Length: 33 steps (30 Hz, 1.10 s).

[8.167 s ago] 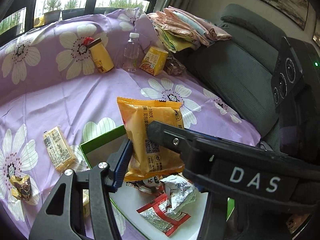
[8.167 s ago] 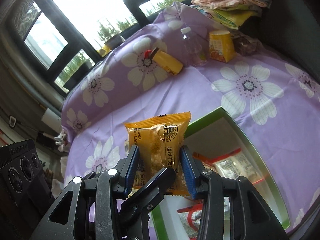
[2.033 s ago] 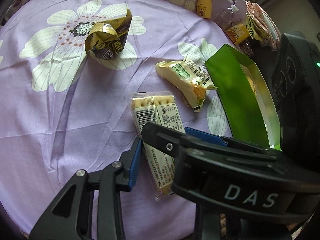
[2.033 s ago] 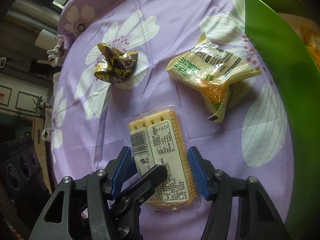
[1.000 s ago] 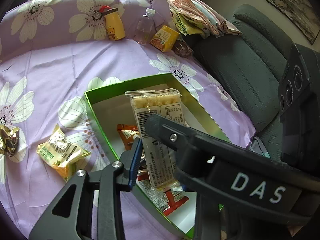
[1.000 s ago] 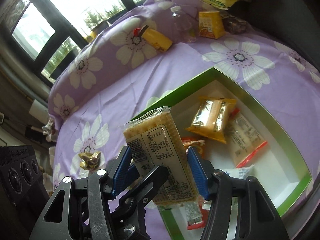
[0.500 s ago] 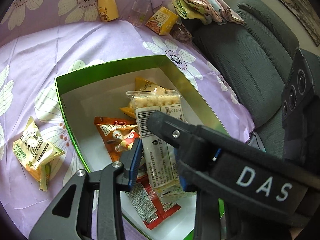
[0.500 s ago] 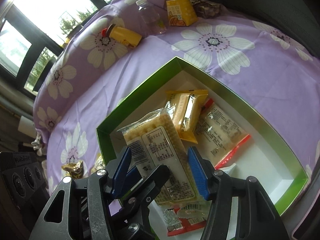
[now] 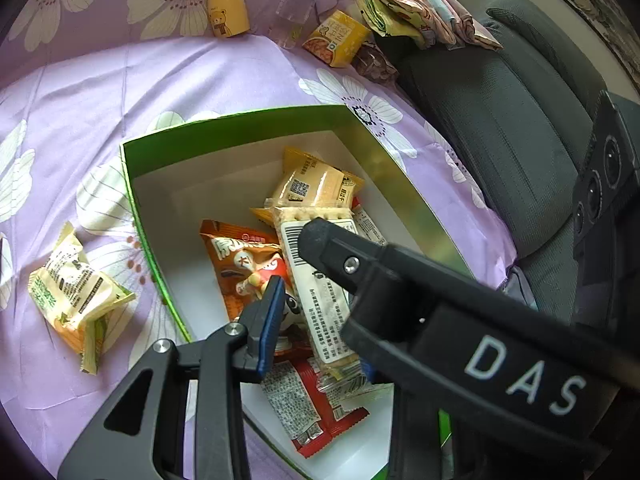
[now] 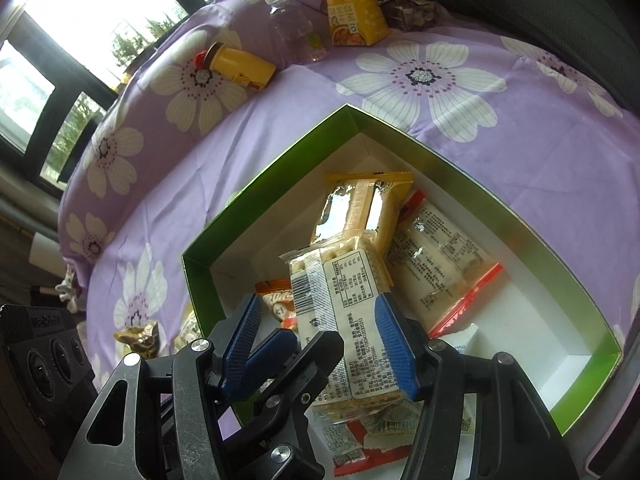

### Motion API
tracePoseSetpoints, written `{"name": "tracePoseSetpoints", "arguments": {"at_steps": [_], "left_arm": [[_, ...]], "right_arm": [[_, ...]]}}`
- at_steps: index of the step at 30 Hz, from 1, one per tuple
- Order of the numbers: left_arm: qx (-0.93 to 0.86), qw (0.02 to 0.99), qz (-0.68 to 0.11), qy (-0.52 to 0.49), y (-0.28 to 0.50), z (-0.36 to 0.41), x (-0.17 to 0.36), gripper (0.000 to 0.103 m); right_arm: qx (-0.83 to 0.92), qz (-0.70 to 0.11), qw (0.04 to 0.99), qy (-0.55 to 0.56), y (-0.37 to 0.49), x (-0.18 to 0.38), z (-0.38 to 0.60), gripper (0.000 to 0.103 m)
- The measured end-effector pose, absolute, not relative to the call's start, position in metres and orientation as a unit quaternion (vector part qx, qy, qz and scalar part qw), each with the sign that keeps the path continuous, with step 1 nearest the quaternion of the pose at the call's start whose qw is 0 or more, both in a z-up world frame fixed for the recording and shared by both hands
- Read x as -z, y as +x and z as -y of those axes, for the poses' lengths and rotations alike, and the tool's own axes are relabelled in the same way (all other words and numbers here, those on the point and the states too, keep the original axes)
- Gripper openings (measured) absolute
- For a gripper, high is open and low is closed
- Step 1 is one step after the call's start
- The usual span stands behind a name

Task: Organize snacks
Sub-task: 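Carry the cracker pack over the box and release it inside, then withdraw the right tool and reach to the gold wrapped candy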

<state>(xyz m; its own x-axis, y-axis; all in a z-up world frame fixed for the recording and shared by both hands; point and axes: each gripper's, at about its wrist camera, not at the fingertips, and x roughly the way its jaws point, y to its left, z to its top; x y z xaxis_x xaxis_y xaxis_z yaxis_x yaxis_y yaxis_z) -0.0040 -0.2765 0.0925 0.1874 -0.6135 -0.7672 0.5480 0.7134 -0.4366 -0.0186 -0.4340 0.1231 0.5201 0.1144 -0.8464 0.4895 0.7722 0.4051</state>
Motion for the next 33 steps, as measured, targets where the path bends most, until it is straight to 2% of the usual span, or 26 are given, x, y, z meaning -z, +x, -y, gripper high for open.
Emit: {"name": "tracePoseSetpoints", "arguments": {"at_steps": [6,12,14,19,23,29,33], "left_arm": [[0.362,0.792,-0.492,-0.033,-0.001,0.249,-0.107,0.038],[0.318,0.82,-0.471,-0.066,0.01,0.197,-0.124,0.049],[0.301,0.829,-0.464,-0.082,0.014,0.174,-0.13,0.058],[0.252,0.845,-0.445,-0.155,0.022,0.112,-0.146,0.071],[0.204,0.864,-0.43,-0.165,0.026,0.068,-0.156,0.084],[0.117,0.879,-0.433,-0.163,0.042,0.008,-0.148,0.084],[0.111,0.873,-0.452,-0.146,0.05,-0.013,-0.124,0.084]], "right_arm": [[0.114,-0.458,0.827,0.305,-0.021,-0.134,0.428,0.061],[0.103,-0.445,0.839,0.296,-0.022,-0.142,0.419,0.061],[0.098,-0.443,0.842,0.29,-0.021,-0.143,0.414,0.061],[0.088,-0.447,0.847,0.275,-0.017,-0.144,0.401,0.062],[0.071,-0.45,0.851,0.263,-0.015,-0.145,0.389,0.064],[0.033,-0.439,0.861,0.256,-0.01,-0.152,0.368,0.065],[-0.008,-0.44,0.858,0.265,0.001,-0.154,0.347,0.07]]}}
